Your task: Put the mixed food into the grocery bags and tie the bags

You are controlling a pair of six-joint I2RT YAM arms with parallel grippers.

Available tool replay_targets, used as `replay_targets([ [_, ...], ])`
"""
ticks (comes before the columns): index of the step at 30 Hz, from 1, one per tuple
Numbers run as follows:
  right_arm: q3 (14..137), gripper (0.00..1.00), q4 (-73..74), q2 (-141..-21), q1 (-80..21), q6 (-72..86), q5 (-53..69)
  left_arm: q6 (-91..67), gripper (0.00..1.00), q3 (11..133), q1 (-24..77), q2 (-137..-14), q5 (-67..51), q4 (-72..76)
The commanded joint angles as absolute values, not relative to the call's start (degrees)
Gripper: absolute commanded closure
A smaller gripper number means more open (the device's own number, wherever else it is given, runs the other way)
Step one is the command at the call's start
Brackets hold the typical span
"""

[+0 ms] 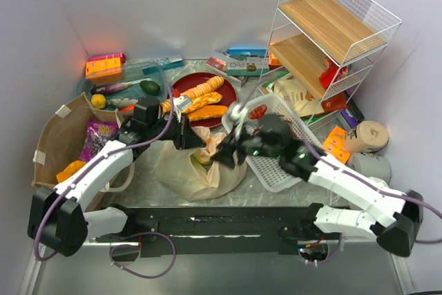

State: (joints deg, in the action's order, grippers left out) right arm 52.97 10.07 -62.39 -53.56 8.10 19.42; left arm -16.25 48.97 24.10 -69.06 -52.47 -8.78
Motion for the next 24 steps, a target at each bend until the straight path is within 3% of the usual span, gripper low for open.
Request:
replay_targets([
  [1, 59.06, 0.47, 11.17, -59.24, -43.09, 12.56, 28.37, -10.38, 0.99, 48.34, 24.87, -63.81, -51.51, -6.68],
  [8, 63.97, 0.62, 10.64, -71.60, -32.96, 13.45, 40.42, -2.82, 0.99, 47.73, 27.07, -58.63, -43.77, -9.67],
  [16, 70.74, 0.64, 14.06, -85.32, -31.20, 6.69, 55.94, -0.71, 0.99, 46.14, 28.91, -55.46, -40.52, -7.82],
  [24, 72.42, 0.64, 16.62, -91.14, -31.46, -3.87, 70.74, -0.62, 0.99, 43.51, 32.33, -52.65, -34.72, -5.10],
])
